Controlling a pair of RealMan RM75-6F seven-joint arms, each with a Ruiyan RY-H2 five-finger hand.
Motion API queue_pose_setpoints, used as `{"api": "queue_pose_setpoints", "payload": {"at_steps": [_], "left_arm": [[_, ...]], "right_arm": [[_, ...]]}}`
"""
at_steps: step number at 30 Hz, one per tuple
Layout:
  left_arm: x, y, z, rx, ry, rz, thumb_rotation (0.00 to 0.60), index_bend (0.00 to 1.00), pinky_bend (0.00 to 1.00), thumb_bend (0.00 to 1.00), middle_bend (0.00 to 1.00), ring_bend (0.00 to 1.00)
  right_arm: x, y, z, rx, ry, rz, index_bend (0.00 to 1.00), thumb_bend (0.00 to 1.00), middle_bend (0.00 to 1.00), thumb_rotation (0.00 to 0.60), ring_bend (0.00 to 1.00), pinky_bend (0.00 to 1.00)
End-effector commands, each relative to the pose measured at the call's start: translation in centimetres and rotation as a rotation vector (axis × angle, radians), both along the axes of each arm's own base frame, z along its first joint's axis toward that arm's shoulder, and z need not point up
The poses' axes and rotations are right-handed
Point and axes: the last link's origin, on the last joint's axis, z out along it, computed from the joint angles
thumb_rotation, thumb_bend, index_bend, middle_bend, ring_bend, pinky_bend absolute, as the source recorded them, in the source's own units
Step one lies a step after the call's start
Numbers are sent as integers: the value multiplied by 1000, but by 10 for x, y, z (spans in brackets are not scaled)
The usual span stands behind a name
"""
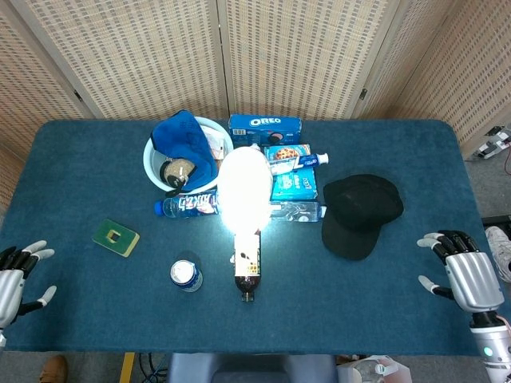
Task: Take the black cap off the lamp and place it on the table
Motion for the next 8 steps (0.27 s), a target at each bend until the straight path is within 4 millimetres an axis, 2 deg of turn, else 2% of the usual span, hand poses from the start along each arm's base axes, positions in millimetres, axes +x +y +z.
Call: {"api": "queue_pose_setpoints", "payload": {"at_steps": [1,8], "left_arm": [[0,-1,0,2,-1,0,600,261,66,228,168,168],[0,-1,1,3,0,2,600,261,66,228,168,168]], "right_arm": [[-2,2,-2,14,-5,-8,363,12,313,600,209,221],[-1,3,-4,25,-10,1,363,12,313,600,209,221]]}}
